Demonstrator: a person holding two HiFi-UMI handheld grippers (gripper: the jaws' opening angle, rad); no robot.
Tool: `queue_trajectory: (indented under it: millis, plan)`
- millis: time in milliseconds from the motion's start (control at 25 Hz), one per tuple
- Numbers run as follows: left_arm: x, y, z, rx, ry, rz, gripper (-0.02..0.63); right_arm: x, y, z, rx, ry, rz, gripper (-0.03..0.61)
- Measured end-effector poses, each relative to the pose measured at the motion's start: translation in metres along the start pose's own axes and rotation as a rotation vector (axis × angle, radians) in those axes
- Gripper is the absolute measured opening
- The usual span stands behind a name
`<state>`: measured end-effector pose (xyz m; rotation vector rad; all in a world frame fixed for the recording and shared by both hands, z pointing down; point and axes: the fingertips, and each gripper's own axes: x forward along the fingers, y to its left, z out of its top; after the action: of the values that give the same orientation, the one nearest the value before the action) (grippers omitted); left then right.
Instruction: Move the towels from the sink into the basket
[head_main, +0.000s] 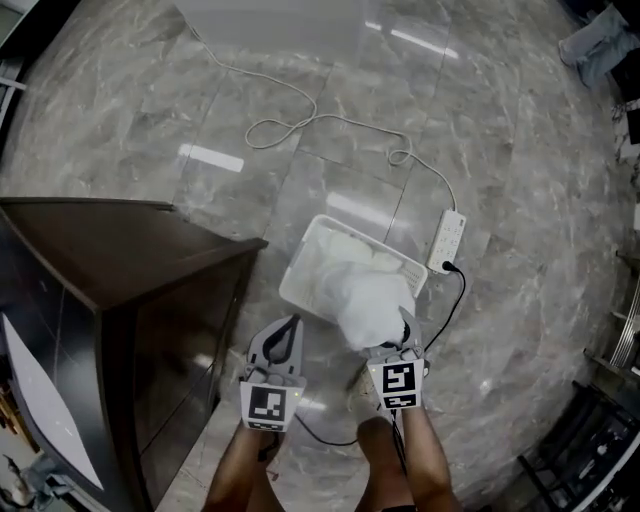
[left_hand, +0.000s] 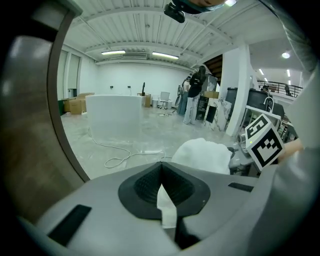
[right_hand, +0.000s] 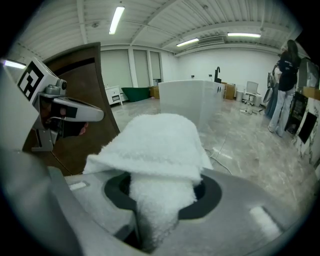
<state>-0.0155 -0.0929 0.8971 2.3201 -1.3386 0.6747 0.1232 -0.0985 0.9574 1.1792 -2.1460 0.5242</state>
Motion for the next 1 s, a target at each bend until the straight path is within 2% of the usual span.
queue_trajectory:
  millis: [280,480,600,800,1000]
  plan:
    - [0.034,-0.002,-0.061,-0.027,0.04,-0.01,0.009,0.06,-0.01,-0.067,0.01,0.065,0.001,0.178]
    - [0.041,-0.004,-0.067,-0.078,0.056,-0.001,0.009,0.068,-0.013,-0.084,0.031,0.077,0.001,0.188]
    - [0.04,-0.004,-0.066,-0.103,0.066,0.006,0.009,0.071,-0.01,-0.087,0.055,0.085,0.019,0.259]
    - [0.038,-0.009,-0.066,-0.07,0.063,-0.003,0.009,0.069,-0.008,-0.086,0.068,0.077,0.02,0.368]
    - [0.032,-0.012,-0.062,-0.104,0.066,0.012,0.009,0.063,-0.009,-0.083,0.078,0.074,0.02,0.373]
